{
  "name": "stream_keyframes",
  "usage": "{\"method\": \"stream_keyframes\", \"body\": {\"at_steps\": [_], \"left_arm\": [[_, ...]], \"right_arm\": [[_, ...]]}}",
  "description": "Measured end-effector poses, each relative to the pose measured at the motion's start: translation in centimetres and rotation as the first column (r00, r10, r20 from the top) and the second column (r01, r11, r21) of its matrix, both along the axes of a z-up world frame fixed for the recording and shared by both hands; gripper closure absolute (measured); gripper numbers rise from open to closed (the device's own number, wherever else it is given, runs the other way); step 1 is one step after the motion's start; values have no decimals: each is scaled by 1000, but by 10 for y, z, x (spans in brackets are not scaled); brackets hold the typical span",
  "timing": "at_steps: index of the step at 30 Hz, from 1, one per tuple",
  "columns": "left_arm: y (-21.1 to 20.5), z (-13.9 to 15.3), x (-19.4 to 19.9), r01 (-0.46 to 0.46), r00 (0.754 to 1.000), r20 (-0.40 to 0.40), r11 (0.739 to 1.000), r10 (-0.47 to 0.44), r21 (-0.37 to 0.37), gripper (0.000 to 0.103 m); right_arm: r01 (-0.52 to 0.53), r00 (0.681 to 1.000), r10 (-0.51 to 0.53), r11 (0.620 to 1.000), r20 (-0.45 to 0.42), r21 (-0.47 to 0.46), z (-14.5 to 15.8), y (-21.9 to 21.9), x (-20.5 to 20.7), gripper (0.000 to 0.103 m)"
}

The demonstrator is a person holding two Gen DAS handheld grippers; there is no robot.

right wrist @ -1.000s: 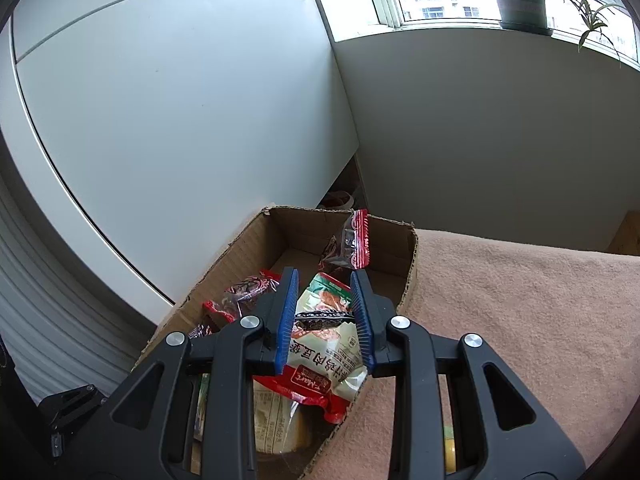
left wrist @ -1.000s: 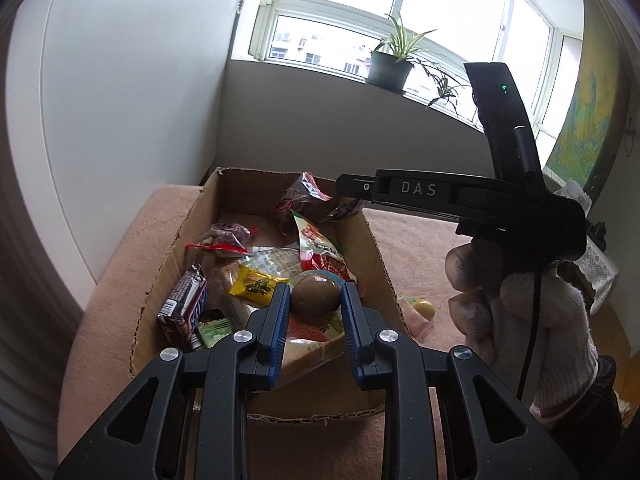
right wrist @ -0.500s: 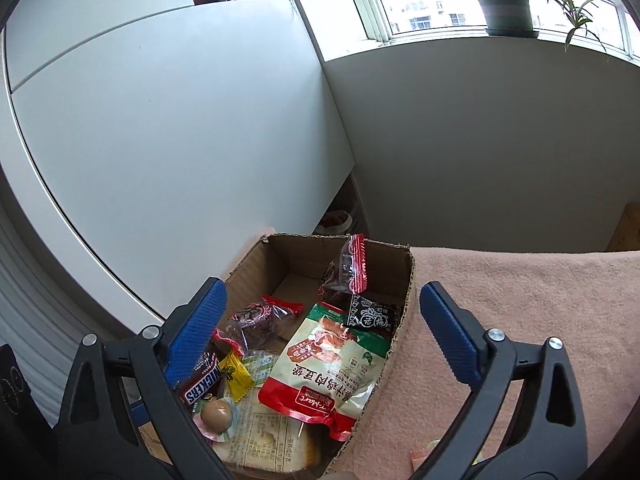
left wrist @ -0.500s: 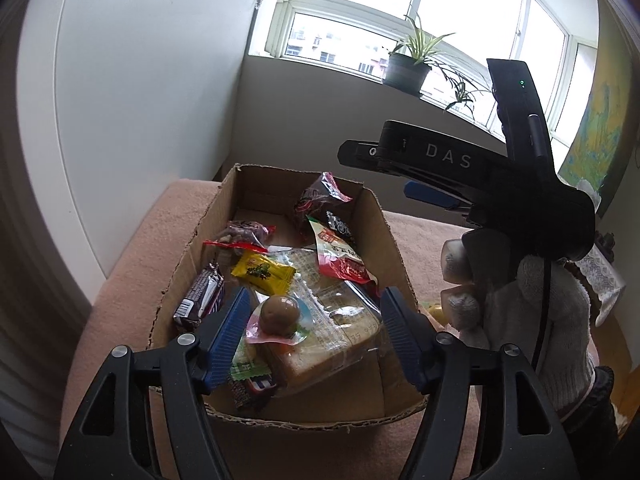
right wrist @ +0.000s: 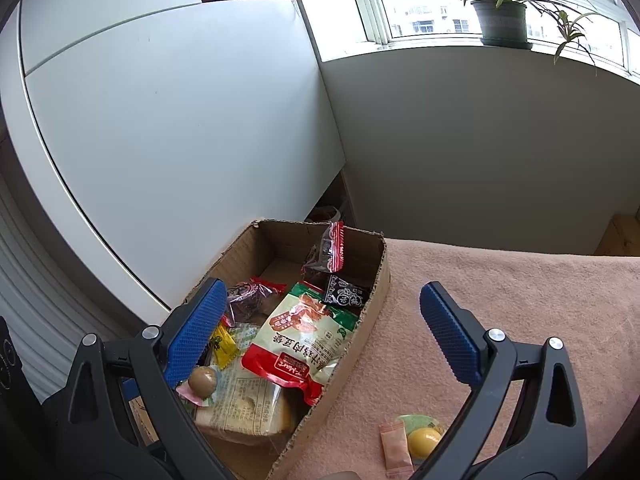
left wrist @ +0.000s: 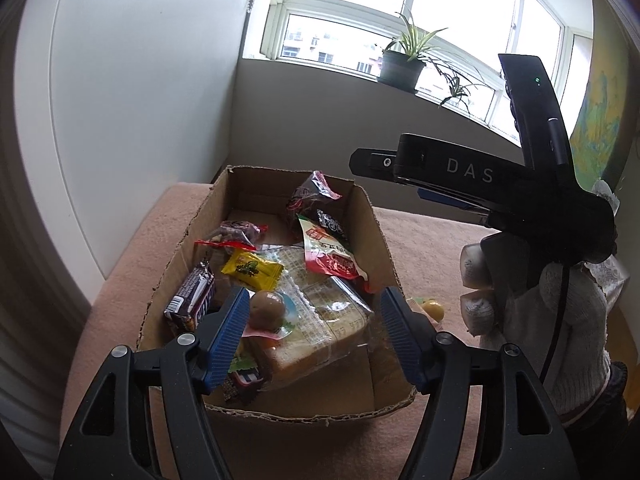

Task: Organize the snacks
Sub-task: 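Lift both open grippers away from the box, then move both open grippers over the pink candy packet and yellow egg candy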

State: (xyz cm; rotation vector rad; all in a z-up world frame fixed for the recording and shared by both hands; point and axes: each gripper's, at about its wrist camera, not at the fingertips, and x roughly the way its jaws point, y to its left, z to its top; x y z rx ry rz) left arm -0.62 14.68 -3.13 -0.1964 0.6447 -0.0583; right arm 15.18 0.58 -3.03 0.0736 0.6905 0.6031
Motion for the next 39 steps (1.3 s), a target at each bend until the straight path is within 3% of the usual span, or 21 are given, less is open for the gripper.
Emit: {"method": "stream_keyframes", "body": {"at_steps": [11, 19, 20, 23, 25, 30, 37, 39], "left_arm": [[-15, 11, -7, 1, 999, 32, 1000, -1, 1, 35], [-36, 21, -3, -4, 998, 57, 1000, 5, -23, 35], [-39, 21, -2, -3, 998, 58, 1000, 4, -25, 35], [-49, 23, 1, -3, 998, 60, 1000, 4, -12, 35], [-52, 22, 2, -6, 998, 60, 1000, 6, -9, 35], [-49, 19, 6, -28, 998, 50, 999, 28, -16, 35], [-33, 18, 5, -42, 998, 46, 998, 44, -39, 35], [-29, 19, 4, -48, 998, 47, 998, 50, -47, 35]], "right_arm": [[81, 997, -81, 996, 3, -44, -9, -77, -12, 4], [83, 994, -87, 994, -71, -66, -36, -119, -12, 4], [64, 994, -69, 996, -82, -65, -37, -118, -10, 6], [-29, 993, 17, 995, -117, -100, -41, -103, -7, 24], [-82, 989, 63, 986, -132, -142, -46, -86, -6, 40], [-218, 961, 165, 946, -221, -239, -69, -40, 3, 60], [-312, 928, 203, 881, -312, -355, -88, -3, 15, 61], [-326, 931, 212, 851, -298, -412, -90, 5, 10, 61]]}}
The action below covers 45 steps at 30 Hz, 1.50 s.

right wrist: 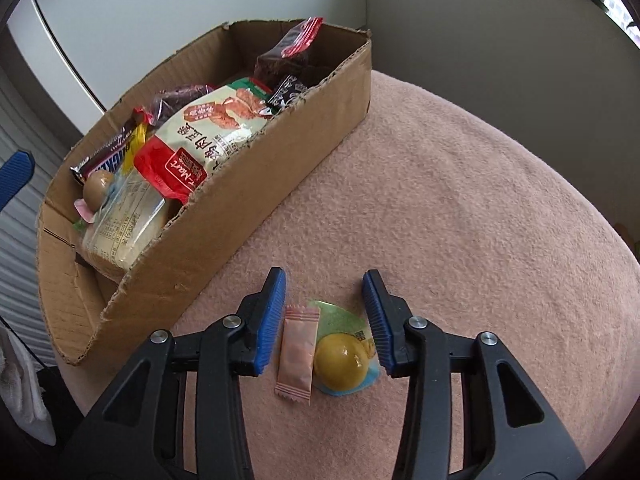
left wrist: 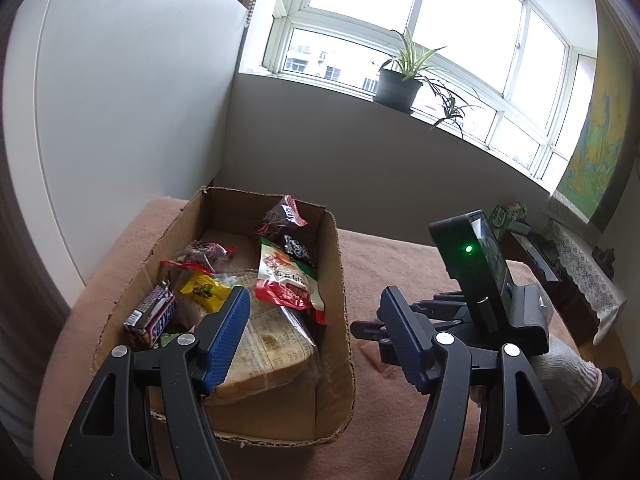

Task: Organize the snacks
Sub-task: 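Move both open grippers over the pink candy packet and yellow egg candy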

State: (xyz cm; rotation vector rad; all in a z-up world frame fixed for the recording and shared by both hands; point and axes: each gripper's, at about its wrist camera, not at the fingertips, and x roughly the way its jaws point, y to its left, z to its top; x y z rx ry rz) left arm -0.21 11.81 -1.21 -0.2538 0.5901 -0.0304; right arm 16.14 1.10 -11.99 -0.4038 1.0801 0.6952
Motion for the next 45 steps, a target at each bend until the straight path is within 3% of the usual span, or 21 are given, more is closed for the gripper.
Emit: {"method": "stream_keyframes", "body": {"at_steps": [6, 19, 24, 26, 28, 31, 34, 36, 38, 45], "left_arm": [[5, 1, -3, 2, 1000, 5, 1000, -2, -16, 35], [-18, -1, -1, 45, 999, 0, 999, -45, 9, 35], [-35, -2, 0, 74, 997, -4, 997, -74, 26, 35], [-40, -2, 1, 82, 997, -6, 996, -82, 29, 35], [-44, -2, 2, 90, 996, -6, 995, -90, 31, 35], [-50, -1, 2, 100, 995, -4, 994, -100, 35, 35], [-55, -1, 1, 108, 994, -4, 993, -108, 42, 35], [-58, -2, 1, 114, 993, -6, 992, -114, 45, 35], [-60, -4, 1, 121, 993, -12, 992, -120, 45, 35], [-103, -20, 4, 238, 969, -69, 971, -236, 22, 35]], "right_arm": [[-61, 998, 63, 994, 13, -89, -1, -14, -30, 62], [65, 997, -60, 990, 45, -128, -2, -127, -70, 62], [137, 990, -131, 983, 61, -124, 8, -158, -63, 62], [197, 979, -195, 979, 53, -44, 19, -170, -60, 62], [253, 967, -253, 957, -18, 145, 32, -190, -64, 60], [338, 941, -313, 855, -128, 394, 37, -214, -76, 60], [390, 921, -341, 767, -190, 510, 27, -229, -83, 60], [420, 906, -373, 725, -202, 546, 20, -235, -85, 60], [449, 887, -427, 709, -175, 544, 20, -242, -84, 60], [473, 850, -526, 754, -11, 456, 35, -248, -75, 60]]}}
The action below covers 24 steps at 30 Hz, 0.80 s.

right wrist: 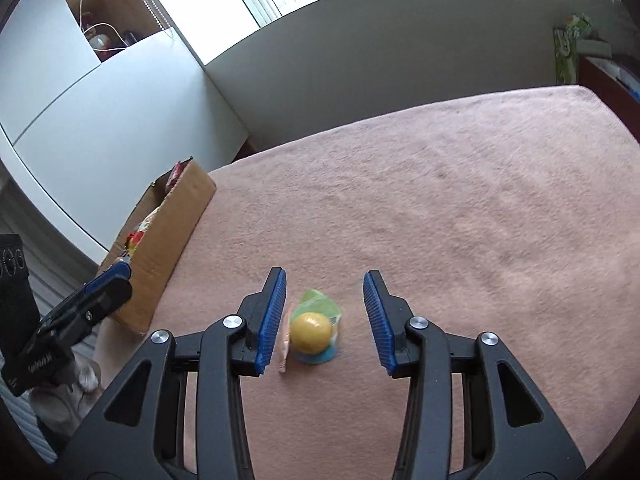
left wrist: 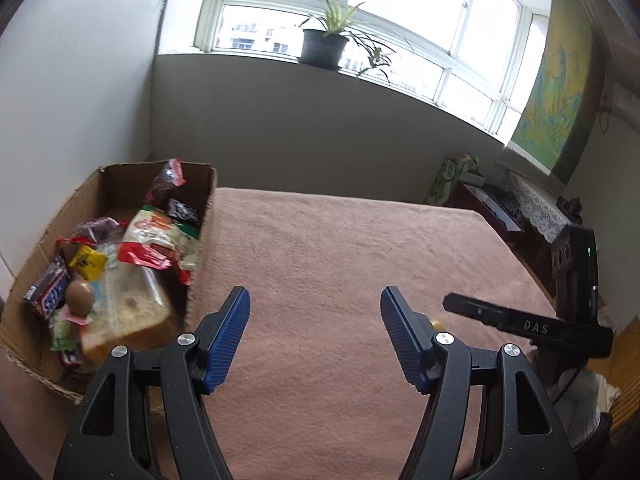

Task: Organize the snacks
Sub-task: 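Move both open grippers over the pink candy packet and yellow egg candy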

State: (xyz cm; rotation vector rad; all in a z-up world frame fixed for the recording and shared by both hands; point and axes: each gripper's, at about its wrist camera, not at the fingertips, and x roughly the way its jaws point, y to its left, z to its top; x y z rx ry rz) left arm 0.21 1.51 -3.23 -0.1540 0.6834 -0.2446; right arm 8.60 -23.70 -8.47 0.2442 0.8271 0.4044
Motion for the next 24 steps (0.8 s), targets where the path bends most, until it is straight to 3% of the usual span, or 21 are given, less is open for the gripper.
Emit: {"method": "stream_keyframes", "body": {"at_steps": [7, 12, 19, 24], "left_arm": [[-72, -24, 2, 164, 985, -65, 983, -159, 83, 35], [-105, -36, 5, 228, 972, -95, 963, -216, 143, 35], [-126, -53, 9, 229, 971, -132, 941, -201, 249, 35], [-117, -55, 17, 202, 974, -147, 951, -171, 234, 36]], "right_arm": [[-17, 1000, 19, 989, 12, -145, -8, -19, -16, 60], [-36, 999, 35, 992, -10, -123, -16, -26, -20, 60], [-37, 999, 36, 992, -7, -121, -16, -23, -20, 60], [-48, 999, 47, 990, -8, -129, -17, -17, -22, 60]]}}
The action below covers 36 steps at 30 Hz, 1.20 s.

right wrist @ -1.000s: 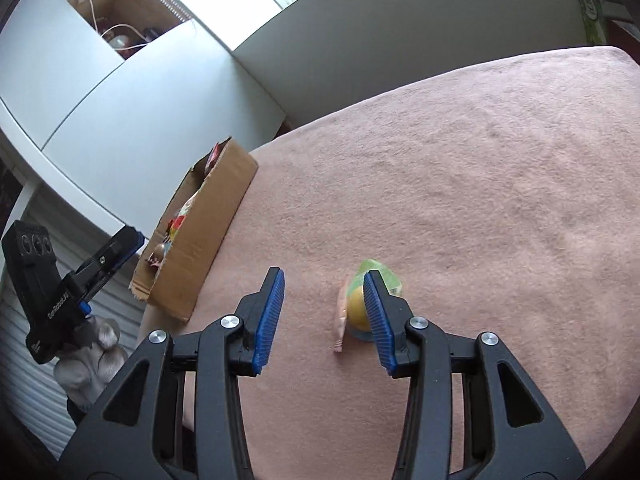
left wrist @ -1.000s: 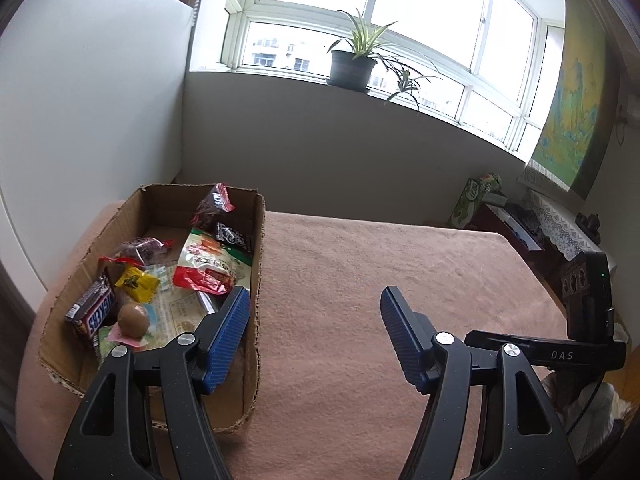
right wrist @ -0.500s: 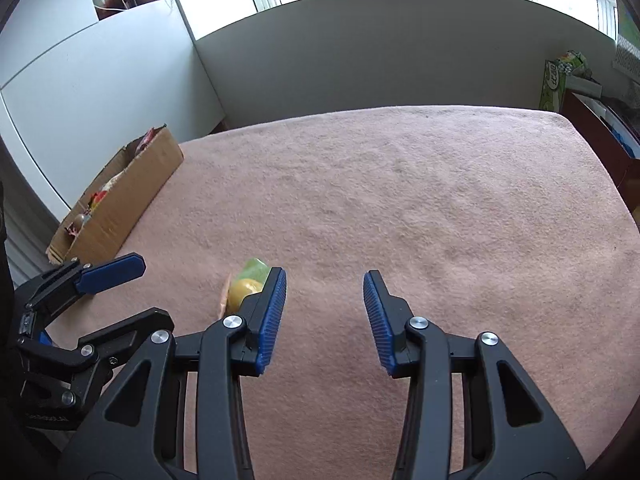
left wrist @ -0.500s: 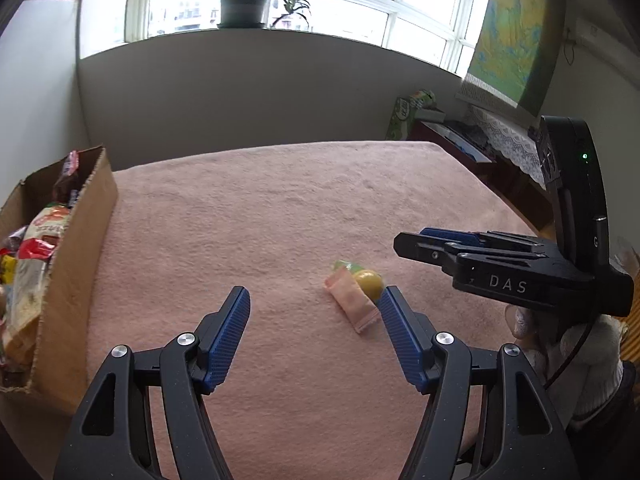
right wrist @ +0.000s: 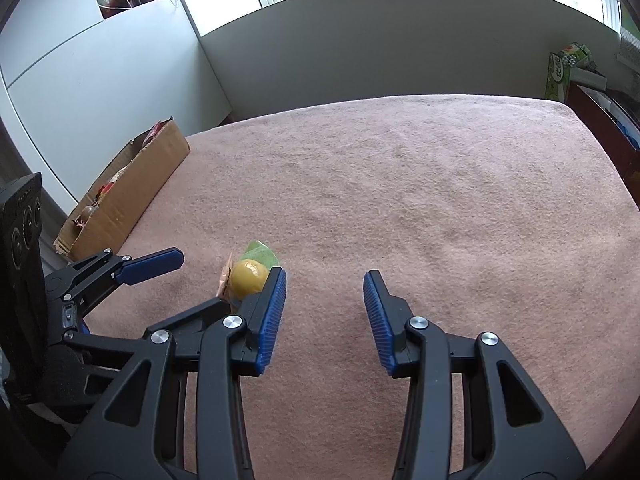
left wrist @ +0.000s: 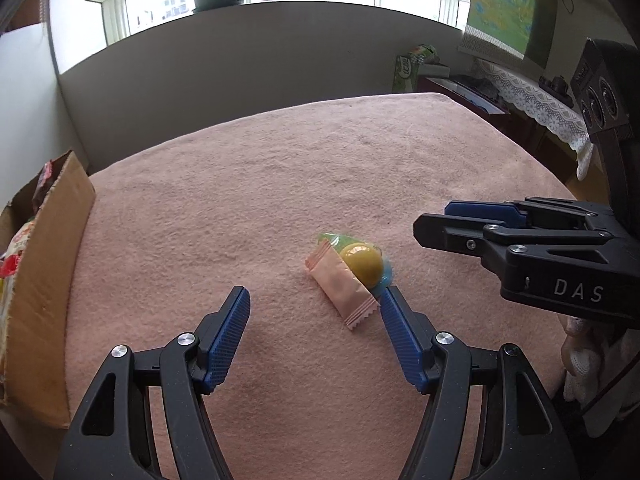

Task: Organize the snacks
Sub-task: 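Move both open grippers over the pink candy packet and yellow egg candy, then grasp the pink candy packet with the left gripper while the right gripper grasps the yellow egg candy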

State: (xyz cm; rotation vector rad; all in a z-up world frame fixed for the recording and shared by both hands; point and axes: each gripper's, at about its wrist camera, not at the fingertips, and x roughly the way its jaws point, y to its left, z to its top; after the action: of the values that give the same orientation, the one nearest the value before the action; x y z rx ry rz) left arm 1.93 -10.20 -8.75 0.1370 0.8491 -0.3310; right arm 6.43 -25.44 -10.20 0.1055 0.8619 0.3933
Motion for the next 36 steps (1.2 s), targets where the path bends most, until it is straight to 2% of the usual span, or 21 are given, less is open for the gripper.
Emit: {"method": "stream_keyframes", "body": {"at_steps": [7, 11, 24, 36], "left_arm": [[21, 4, 2, -49, 999, 7, 998, 49, -25, 36], [28, 5, 3, -62, 998, 14, 998, 62, -11, 36], [37, 4, 3, -79, 996, 29, 997, 79, 19, 36], [49, 7, 4, -93, 995, 25, 996, 93, -12, 40]], "right_arm": [[-16, 1000, 16, 1000, 0, -6, -1, 6, 0, 60], [-44, 999, 44, 999, 0, -23, -2, 13, -1, 60], [-148, 988, 152, 971, 9, -187, -10, 55, -5, 60], [-193, 980, 201, 949, 6, -249, -14, 72, 0, 58]]}}
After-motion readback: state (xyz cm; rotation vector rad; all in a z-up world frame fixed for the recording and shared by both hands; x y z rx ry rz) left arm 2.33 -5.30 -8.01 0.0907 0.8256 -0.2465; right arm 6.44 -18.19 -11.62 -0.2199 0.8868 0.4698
